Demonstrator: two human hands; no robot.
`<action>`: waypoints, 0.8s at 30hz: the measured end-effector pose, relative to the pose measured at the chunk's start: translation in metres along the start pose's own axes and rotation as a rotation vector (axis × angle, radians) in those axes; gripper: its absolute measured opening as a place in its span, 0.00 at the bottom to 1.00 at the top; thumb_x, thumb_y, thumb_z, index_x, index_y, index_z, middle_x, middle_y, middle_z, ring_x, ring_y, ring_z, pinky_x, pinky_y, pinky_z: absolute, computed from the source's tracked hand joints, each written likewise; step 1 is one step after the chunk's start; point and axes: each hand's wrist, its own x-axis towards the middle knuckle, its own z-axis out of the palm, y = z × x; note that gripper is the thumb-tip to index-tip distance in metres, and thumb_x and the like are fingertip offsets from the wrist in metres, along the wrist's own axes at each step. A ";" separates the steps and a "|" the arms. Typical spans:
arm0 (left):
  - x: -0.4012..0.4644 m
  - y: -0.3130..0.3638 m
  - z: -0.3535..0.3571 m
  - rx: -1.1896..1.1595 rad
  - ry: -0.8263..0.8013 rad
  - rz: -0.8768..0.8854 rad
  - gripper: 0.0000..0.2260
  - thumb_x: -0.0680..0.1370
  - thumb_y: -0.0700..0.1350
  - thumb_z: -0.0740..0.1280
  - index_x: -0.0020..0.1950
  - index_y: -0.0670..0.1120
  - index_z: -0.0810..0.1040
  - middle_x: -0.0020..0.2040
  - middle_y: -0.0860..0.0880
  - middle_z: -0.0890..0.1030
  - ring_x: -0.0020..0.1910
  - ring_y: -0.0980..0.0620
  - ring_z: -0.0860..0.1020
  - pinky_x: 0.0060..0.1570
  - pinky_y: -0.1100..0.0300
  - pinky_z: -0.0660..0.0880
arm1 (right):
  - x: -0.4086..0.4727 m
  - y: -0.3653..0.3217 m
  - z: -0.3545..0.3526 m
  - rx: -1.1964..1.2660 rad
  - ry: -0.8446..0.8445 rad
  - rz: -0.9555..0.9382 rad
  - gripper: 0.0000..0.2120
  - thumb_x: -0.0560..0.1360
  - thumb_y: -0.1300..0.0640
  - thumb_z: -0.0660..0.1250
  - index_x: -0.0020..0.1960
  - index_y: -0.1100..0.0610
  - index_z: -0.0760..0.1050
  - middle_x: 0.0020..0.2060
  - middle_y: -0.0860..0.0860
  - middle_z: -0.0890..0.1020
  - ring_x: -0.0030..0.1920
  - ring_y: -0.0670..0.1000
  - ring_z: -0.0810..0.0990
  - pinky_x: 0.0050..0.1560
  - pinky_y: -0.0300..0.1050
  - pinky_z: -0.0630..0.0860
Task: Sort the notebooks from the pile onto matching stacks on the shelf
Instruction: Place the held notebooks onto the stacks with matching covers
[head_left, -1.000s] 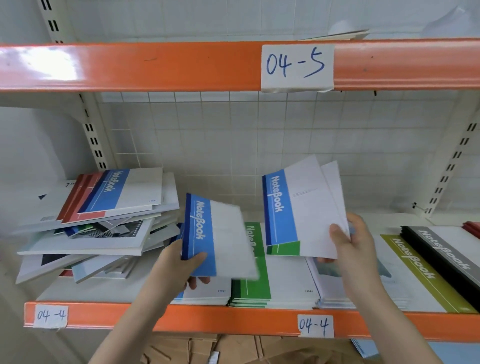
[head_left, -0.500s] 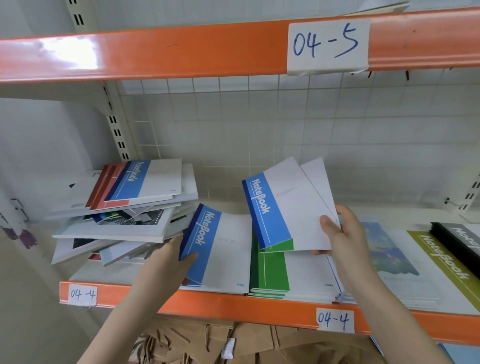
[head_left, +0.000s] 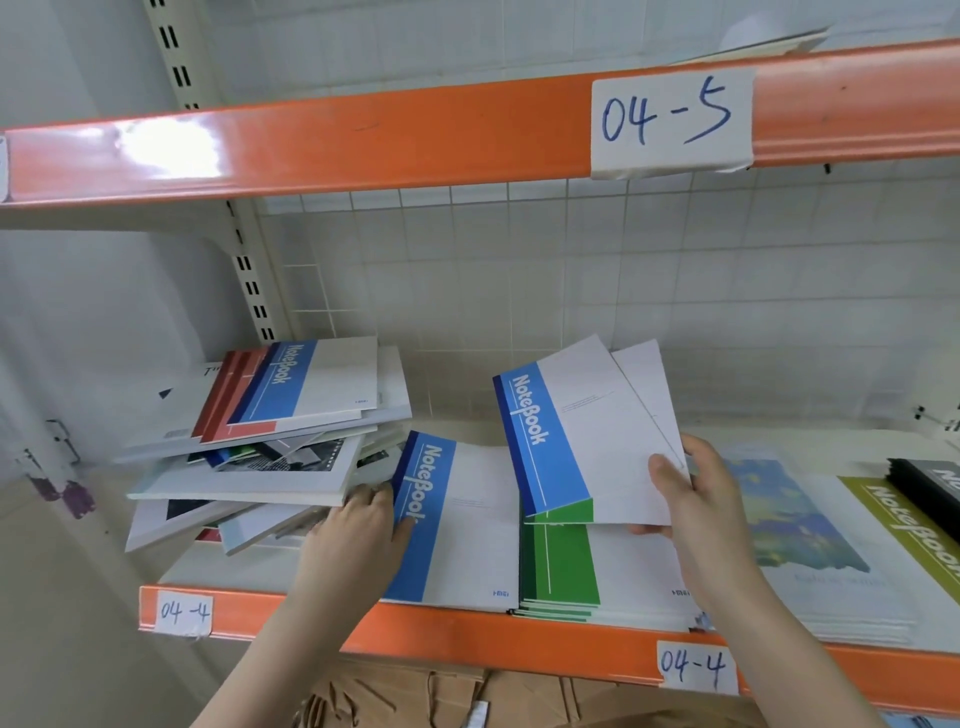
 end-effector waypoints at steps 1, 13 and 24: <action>0.006 0.001 0.004 -0.078 -0.004 -0.010 0.16 0.82 0.54 0.55 0.62 0.45 0.69 0.61 0.48 0.74 0.57 0.47 0.76 0.51 0.53 0.75 | 0.000 0.000 0.000 -0.001 0.000 0.000 0.10 0.80 0.61 0.58 0.59 0.51 0.69 0.50 0.43 0.79 0.44 0.48 0.81 0.29 0.42 0.77; 0.014 0.004 0.030 -0.361 0.029 -0.042 0.23 0.81 0.52 0.58 0.72 0.44 0.60 0.73 0.48 0.64 0.73 0.45 0.59 0.70 0.53 0.59 | -0.005 0.002 0.004 0.010 0.005 0.030 0.11 0.80 0.62 0.58 0.61 0.53 0.69 0.49 0.45 0.79 0.42 0.48 0.80 0.26 0.41 0.77; 0.024 -0.008 0.032 -0.543 -0.074 -0.007 0.35 0.79 0.52 0.63 0.78 0.49 0.45 0.77 0.52 0.54 0.76 0.46 0.52 0.73 0.47 0.56 | -0.007 0.001 0.010 0.023 -0.021 0.040 0.11 0.80 0.62 0.59 0.62 0.55 0.70 0.49 0.48 0.80 0.42 0.50 0.80 0.29 0.45 0.76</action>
